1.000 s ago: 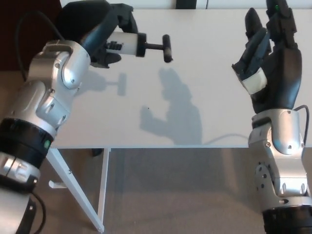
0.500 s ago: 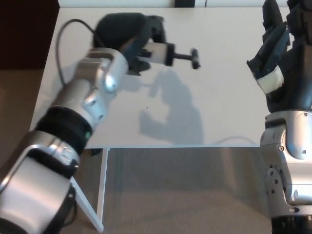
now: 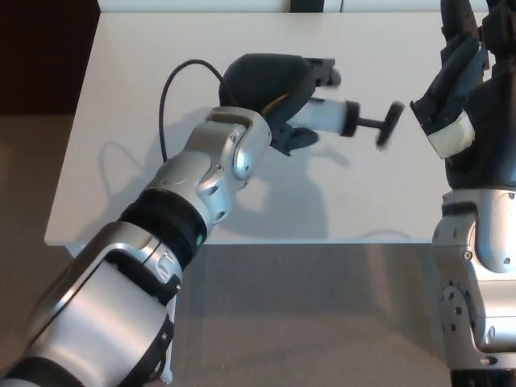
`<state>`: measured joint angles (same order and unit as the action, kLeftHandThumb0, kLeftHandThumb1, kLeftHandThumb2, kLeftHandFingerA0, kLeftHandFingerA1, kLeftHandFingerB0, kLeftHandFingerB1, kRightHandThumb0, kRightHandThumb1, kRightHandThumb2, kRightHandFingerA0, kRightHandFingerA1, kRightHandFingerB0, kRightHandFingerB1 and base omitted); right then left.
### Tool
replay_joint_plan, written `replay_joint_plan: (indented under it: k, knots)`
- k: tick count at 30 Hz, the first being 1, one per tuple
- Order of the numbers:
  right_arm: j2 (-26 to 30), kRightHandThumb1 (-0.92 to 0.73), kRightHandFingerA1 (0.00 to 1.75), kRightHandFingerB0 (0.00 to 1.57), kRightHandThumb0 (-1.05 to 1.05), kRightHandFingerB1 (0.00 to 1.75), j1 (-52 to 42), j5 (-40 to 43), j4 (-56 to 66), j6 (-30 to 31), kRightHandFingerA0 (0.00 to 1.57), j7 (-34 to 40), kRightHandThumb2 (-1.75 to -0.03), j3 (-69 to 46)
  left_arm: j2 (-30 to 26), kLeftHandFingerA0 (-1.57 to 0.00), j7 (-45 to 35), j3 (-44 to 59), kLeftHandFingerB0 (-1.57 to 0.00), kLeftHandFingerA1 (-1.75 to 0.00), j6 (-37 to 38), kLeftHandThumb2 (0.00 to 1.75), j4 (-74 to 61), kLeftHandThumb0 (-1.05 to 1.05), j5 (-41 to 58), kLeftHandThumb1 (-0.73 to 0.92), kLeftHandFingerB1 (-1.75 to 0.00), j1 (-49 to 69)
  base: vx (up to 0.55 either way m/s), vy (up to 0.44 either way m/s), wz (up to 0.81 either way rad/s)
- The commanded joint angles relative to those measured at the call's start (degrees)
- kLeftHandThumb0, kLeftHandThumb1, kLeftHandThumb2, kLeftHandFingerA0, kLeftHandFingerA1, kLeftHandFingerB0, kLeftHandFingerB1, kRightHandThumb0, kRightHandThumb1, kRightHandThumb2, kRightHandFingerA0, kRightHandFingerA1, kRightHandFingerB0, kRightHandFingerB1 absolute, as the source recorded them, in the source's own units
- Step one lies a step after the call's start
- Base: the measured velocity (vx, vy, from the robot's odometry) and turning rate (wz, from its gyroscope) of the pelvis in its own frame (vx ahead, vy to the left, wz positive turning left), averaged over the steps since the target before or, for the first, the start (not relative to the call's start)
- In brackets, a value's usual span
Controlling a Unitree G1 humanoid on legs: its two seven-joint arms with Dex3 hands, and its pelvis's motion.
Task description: The robot walks towards a desk on which an air pump is kept in the middle. It lifts it up and holds it with its left hand and uses its right hand to compress it by pushing its handle inwards.
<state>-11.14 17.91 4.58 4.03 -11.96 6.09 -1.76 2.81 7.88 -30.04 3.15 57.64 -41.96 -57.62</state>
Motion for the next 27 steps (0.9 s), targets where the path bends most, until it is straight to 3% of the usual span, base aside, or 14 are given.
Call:
replay_joint_plan:
  k: [1,11,12,17,19,20,26,27]
  knots:
    - [0.61,-0.78,0.25,0.08,-0.85,0.20,-0.71,-0.98,1.76,0.02,0.09,0.92,-1.10,-0.27,0.18,0.00,-12.87,-0.57,0.00,0.00,-9.94,0.94,1.90,-0.97,0.58,0.56,-0.01,-5.31,0.00,0.000,0.00]
    - [0.05,-0.77,0.25,0.07,-0.85,0.19,-1.04,-1.22,2.73,-0.23,0.08,0.93,-1.09,0.46,-3.49,0.00,-16.67,0.78,0.00,0.00,-10.25,0.98,1.67,-1.00,2.39,0.58,0.00,-6.22,0.00,0.000,0.00]
    - [0.01,-0.77,0.25,0.08,-0.85,0.20,-1.08,-1.21,2.83,-0.21,0.08,0.93,-1.09,0.51,-3.73,0.00,-16.71,0.76,0.00,0.00,-10.25,0.62,1.51,-1.02,2.32,0.75,0.00,-6.27,0.00,0.000,0.00]
    - [-0.11,-0.78,0.25,0.07,-0.84,0.20,-1.58,-1.45,3.76,-0.31,0.08,0.98,-1.09,0.87,-6.83,0.00,-19.19,1.44,0.00,0.00,-9.49,0.63,-4.57,-1.03,3.01,0.75,0.00,-4.97,0.00,0.000,0.00]
    - [0.71,-0.78,0.25,0.07,-0.83,0.20,-2.18,-1.08,5.09,0.16,0.07,0.35,-1.10,0.60,-11.96,0.00,-23.27,3.56,0.00,0.00,-7.11,0.63,-16.20,-1.04,5.16,0.76,0.00,-1.55,0.00,0.000,0.00]
    - [1.28,-0.78,0.26,0.07,-0.82,0.21,-2.72,-0.47,6.03,0.34,0.07,-0.23,-1.09,0.29,-15.45,0.00,-24.29,4.89,0.00,0.00,-5.26,1.04,-24.45,-1.00,5.72,0.61,0.00,1.48,0.00,0.000,0.00]
    - [3.23,-0.78,0.26,0.08,-0.83,0.22,-6.01,0.85,9.34,-0.13,0.08,-2.58,-1.09,0.01,-25.00,0.00,-27.05,10.45,0.00,-0.02,-0.58,1.01,-49.26,-0.95,8.71,0.59,-0.05,12.74,0.00,0.000,0.00]
    - [4.14,-0.92,0.24,0.10,-0.78,0.22,-8.27,0.78,11.03,-0.47,0.12,-3.67,-0.70,0.34,-27.29,0.00,-28.04,13.44,0.00,-0.20,0.21,0.62,-57.18,-0.93,10.38,0.72,-0.24,17.54,0.00,0.000,0.00]
